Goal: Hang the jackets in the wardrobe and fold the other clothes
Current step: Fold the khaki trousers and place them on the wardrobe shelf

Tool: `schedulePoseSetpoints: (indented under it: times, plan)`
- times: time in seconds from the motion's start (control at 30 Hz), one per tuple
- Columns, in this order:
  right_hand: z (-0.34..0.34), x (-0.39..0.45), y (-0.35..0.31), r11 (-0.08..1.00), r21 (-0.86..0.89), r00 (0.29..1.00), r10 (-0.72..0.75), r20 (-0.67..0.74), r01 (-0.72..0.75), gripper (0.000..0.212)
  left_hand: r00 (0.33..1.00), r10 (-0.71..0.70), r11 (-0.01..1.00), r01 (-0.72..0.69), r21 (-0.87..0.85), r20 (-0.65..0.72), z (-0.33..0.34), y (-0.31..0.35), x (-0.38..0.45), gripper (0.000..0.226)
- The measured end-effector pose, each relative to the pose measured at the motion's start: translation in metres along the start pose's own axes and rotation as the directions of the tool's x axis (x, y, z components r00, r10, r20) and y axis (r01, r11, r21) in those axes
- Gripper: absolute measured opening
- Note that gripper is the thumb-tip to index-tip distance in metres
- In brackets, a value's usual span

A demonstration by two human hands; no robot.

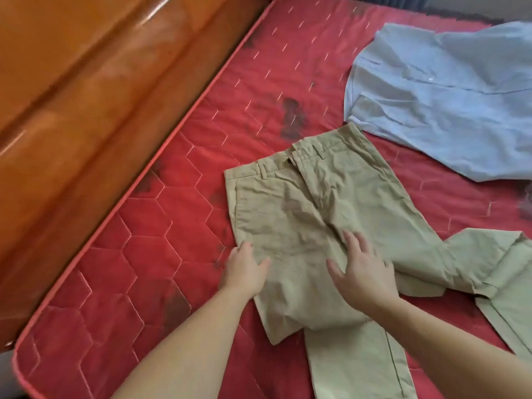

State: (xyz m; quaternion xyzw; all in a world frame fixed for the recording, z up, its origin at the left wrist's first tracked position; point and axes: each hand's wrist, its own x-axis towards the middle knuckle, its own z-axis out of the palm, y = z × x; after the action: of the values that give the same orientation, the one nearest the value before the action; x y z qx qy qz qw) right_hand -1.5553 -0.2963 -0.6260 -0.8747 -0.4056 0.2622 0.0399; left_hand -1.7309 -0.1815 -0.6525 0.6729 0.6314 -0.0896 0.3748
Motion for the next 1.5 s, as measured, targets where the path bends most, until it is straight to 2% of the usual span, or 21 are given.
schedulePoseSetpoints:
  times: [0.13, 0.2, 0.27, 0.33, 0.43, 0.53, 0.57, 0.6, 0.73, 0.8, 0.9, 1.0, 1.07, 1.1, 1.17, 1.27, 1.3, 1.33, 1.4, 1.43, 1.5]
  plan:
    - [0.050, 0.061, 0.003, 0.994, -0.108, 0.999, -0.035, -0.026, 0.032, 0.070, 0.988, -0.057, 0.996, 0.046, -0.083, -0.146, 0.027, -0.007, 0.060, 0.071]
    - [0.066, 0.082, 0.004, 0.992, -0.126, 0.999, -0.027, -0.038, 0.022, 0.071, 0.963, -0.058, 0.975, -0.001, -0.220, -0.264, 0.036, -0.006, 0.078, 0.073]
    - [0.078, 0.096, 0.004, 0.989, -0.148, 0.997, -0.015, -0.070, 0.004, 0.071, 0.919, -0.131, 0.916, -0.032, -0.401, -0.372, 0.040, -0.005, 0.092, 0.076]
    - [0.086, 0.102, 0.005, 0.985, -0.170, 0.991, -0.011, -0.135, -0.012, 0.070, 0.889, -0.218, 0.858, -0.022, -0.514, -0.403, 0.039, -0.005, 0.100, 0.076]
    - [0.097, 0.101, 0.007, 0.987, -0.163, 0.971, -0.027, -0.236, -0.013, 0.070, 0.910, -0.277, 0.764, 0.014, -0.645, -0.309, 0.034, -0.004, 0.105, 0.073]
    - [0.094, 0.096, 0.013, 0.988, -0.155, 0.968, -0.056, -0.245, 0.018, 0.069, 0.967, -0.245, 0.551, 0.086, -0.830, -0.063, 0.026, 0.007, 0.103, 0.073]
    - [0.091, 0.093, 0.016, 0.988, -0.153, 0.971, -0.065, -0.229, 0.030, 0.068, 0.981, -0.195, 0.525, 0.118, -0.843, 0.015, 0.024, 0.011, 0.100, 0.076]
    - [0.090, 0.087, 0.019, 0.987, -0.154, 0.974, -0.078, -0.213, 0.045, 0.067, 0.986, -0.147, 0.541, 0.149, -0.828, 0.081, 0.024, 0.013, 0.096, 0.074]
    - [0.090, 0.043, 0.042, 0.985, -0.157, 0.981, -0.096, -0.170, 0.069, 0.062, 0.973, -0.048, 0.771, 0.180, -0.610, 0.227, 0.031, 0.008, 0.077, 0.034]
    - [0.092, 0.015, 0.057, 0.993, -0.099, 0.984, -0.081, -0.160, 0.066, 0.055, 0.967, -0.073, 0.750, 0.214, -0.626, 0.244, 0.031, 0.002, 0.070, 0.032]
    - [0.093, -0.023, 0.078, 0.997, -0.012, 0.985, -0.081, -0.150, 0.080, 0.037, 0.968, -0.139, 0.644, 0.249, -0.723, 0.209, 0.030, -0.001, 0.063, 0.045]
    - [0.086, -0.045, 0.089, 0.996, 0.081, 0.998, 0.029, -0.057, -0.024, 0.014, 0.972, -0.156, 0.702, 0.236, -0.672, 0.178, 0.044, -0.003, 0.053, 0.031]
    - [0.078, -0.037, 0.092, 0.986, 0.138, 0.996, 0.094, 0.004, -0.094, 0.030, 0.975, -0.161, 0.744, 0.221, -0.631, 0.151, 0.052, -0.004, 0.048, 0.022]
    - [0.072, -0.028, 0.092, 0.981, 0.160, 0.994, 0.111, -0.016, -0.108, 0.036, 0.975, -0.163, 0.748, 0.221, -0.626, 0.151, 0.054, -0.005, 0.047, 0.024]
    - [0.061, 0.001, 0.089, 0.981, 0.175, 0.990, 0.105, -0.090, -0.088, 0.035, 0.975, -0.182, 0.759, 0.220, -0.612, 0.124, 0.052, -0.006, 0.047, 0.037]
    - [0.045, 0.043, 0.071, 0.990, 0.139, 0.993, 0.016, -0.118, 0.000, 0.022, 0.984, -0.180, 0.739, 0.135, -0.660, 0.000, 0.043, -0.010, 0.053, 0.039]
    - [0.042, 0.053, 0.064, 0.997, 0.070, 0.995, -0.024, -0.097, 0.031, 0.033, 0.984, -0.167, 0.741, 0.089, -0.666, -0.055, 0.039, -0.010, 0.056, 0.049]
    - [0.039, 0.062, 0.057, 0.996, -0.024, 0.994, -0.087, -0.063, 0.086, 0.047, 0.983, -0.139, 0.796, 0.040, -0.604, -0.118, 0.034, -0.009, 0.059, 0.063]
    - [0.036, 0.075, 0.041, 0.949, -0.212, 0.971, -0.239, -0.001, 0.234, 0.073, 0.981, 0.039, 0.965, -0.086, -0.246, -0.187, 0.028, -0.006, 0.068, 0.081]
    - [0.034, 0.080, 0.033, 0.915, -0.273, 0.954, -0.299, 0.033, 0.296, 0.082, 0.972, 0.159, 0.985, -0.168, -0.037, -0.174, 0.027, -0.002, 0.073, 0.084]
    - [0.032, 0.092, 0.022, 0.865, -0.348, 0.932, -0.348, 0.103, 0.361, 0.095, 0.938, 0.338, 0.909, -0.305, 0.284, -0.077, 0.027, 0.009, 0.080, 0.081]
